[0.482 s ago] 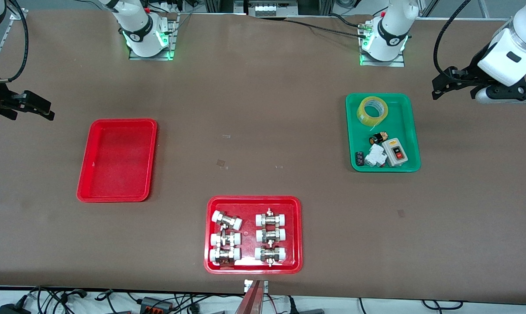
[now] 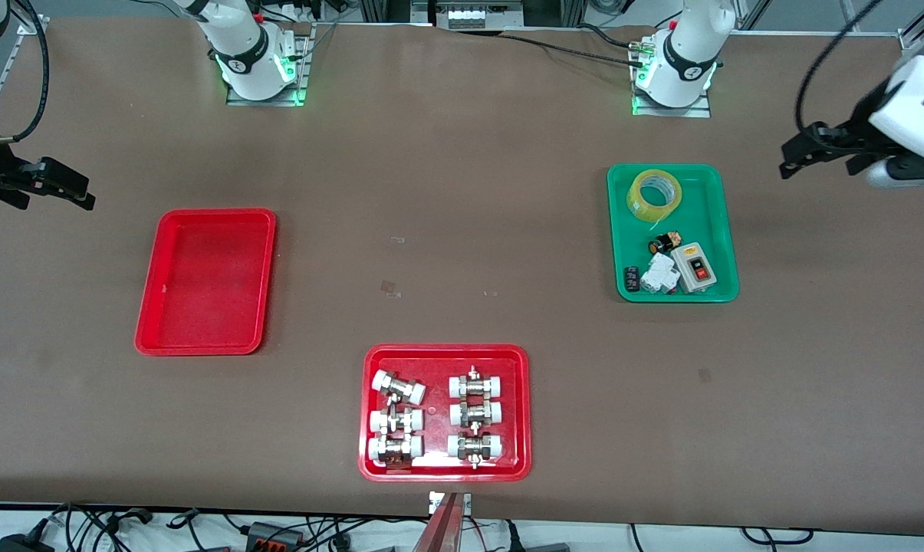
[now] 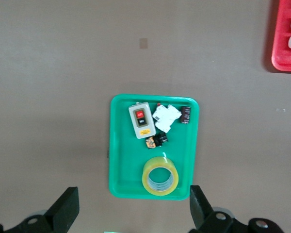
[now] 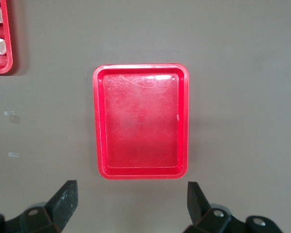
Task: Left arm passes tape to right arm into tray
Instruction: 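Move the left gripper over the yellow tape roll in the green tray, then lower the left gripper and grasp the yellow tape roll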
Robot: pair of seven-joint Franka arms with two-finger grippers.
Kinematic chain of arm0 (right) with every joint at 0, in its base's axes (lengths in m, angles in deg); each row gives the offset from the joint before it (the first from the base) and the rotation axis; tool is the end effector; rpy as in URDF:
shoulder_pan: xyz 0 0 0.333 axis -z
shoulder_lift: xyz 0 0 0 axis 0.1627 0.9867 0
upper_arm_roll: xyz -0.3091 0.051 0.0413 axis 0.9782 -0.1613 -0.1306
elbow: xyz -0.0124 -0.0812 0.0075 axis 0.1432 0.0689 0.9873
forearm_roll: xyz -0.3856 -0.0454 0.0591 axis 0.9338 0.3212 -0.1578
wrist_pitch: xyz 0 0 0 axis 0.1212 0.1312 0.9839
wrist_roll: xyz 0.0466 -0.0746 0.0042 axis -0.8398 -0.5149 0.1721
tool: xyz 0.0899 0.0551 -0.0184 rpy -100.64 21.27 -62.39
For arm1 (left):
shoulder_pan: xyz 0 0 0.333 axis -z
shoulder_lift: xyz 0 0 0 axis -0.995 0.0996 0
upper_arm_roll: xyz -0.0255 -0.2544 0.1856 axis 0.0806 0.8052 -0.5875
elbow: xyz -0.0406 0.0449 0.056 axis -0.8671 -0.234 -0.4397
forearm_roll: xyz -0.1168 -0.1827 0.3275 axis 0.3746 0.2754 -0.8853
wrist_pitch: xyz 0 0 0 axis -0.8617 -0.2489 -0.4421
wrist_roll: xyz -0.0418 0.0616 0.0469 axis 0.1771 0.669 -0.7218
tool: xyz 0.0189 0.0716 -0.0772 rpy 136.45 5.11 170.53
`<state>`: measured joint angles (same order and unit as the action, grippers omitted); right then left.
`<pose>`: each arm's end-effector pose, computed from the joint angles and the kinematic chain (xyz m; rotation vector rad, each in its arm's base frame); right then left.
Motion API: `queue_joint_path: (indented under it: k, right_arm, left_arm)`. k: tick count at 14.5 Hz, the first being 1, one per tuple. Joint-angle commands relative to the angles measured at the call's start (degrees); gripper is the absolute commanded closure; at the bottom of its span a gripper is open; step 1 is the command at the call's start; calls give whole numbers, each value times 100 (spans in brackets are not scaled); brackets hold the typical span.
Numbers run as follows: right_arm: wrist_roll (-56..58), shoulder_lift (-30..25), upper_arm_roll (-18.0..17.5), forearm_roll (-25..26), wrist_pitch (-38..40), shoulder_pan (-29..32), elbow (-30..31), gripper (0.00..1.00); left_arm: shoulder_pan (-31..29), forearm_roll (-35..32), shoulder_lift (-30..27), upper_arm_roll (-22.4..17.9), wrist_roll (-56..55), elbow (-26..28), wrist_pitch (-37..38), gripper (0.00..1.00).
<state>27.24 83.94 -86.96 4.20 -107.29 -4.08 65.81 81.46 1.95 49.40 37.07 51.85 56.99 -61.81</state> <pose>0.5668 -0.0314 0.5855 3.1359 -0.0054 -0.0123 0.5256 -0.0156 0.6135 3.1292 0.1241 -0.0791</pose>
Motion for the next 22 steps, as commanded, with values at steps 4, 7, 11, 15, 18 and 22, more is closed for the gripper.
queue_joint_path:
  k: [4, 7, 11, 15, 18, 22]
  right_arm:
    - [32, -118, -70, -23, 60, 87, 49, 0]
    - [75, -118, -70, -23, 69, 87, 49, 0]
    - [76, -118, -70, -23, 60, 78, 49, 0]
    - [75, -109, -79, -23, 60, 78, 49, 0]
    - [75, -109, -79, -23, 51, 95, 49, 0]
    - [75, -100, -70, -23, 51, 104, 49, 0]
  left_arm:
    - [-26, 90, 75, 24, 329, 495, 969, 0]
    - [-26, 152, 49, 68, 259, 1374, 909, 0]
    - [-34, 415, -21, 77, 268, 3112, -405, 0]
    - [27, 416, 31, 121, 303, 4458, -2136, 0]
    - [1, 416, 574, 121, 329, 4866, -3044, 0]
    - [-26, 529, 1120, 129, 329, 5033, -3653, 0]
